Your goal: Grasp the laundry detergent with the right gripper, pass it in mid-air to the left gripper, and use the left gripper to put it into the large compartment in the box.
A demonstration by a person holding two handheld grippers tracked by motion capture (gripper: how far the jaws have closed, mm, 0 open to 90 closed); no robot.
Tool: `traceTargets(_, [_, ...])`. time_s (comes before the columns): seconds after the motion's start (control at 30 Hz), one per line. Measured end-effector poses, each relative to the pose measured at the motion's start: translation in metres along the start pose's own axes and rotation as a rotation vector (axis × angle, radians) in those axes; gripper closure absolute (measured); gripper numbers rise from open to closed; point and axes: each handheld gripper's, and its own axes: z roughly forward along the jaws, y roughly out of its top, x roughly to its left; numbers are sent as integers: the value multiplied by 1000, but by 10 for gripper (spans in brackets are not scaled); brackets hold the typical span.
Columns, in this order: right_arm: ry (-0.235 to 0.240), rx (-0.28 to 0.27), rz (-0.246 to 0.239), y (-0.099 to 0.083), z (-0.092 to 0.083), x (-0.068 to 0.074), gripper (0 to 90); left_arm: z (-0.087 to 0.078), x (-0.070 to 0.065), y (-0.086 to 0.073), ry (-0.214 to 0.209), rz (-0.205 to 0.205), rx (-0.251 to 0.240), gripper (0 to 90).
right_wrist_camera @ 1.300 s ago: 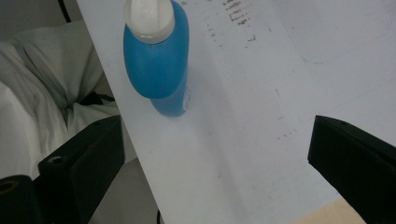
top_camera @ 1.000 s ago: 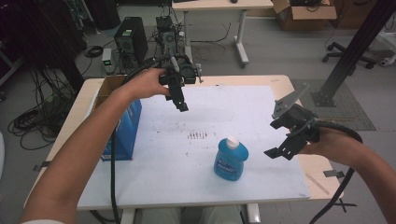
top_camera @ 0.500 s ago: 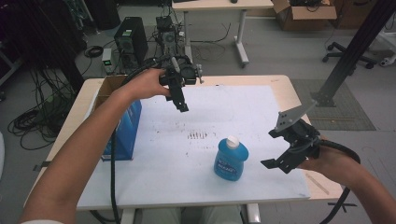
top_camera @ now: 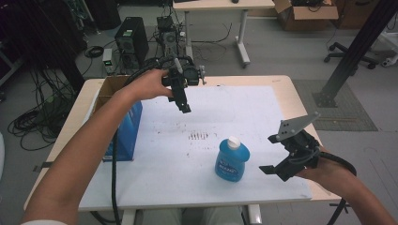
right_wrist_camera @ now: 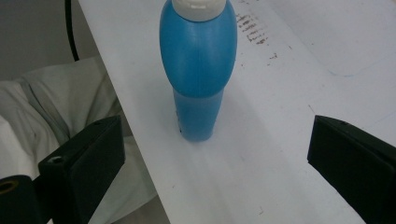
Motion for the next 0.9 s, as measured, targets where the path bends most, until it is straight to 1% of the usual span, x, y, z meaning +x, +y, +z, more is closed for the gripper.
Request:
traceTargets(0.33, [-3, -64, 2, -11, 11, 6, 34, 0, -1, 0, 1, 1, 8, 64])
traceTargets(0.6, [-1, -105, 25, -21, 22, 8, 34, 0, -1, 0, 2, 1, 9, 64])
traceTargets(0.73, [2, -127, 25, -25, 27, 8, 33, 0, 0, -1, 3, -2, 8, 64])
traceTargets(0.9, [6, -170, 38, -31, 33, 9, 32, 1, -1, 1, 1, 2, 7, 64])
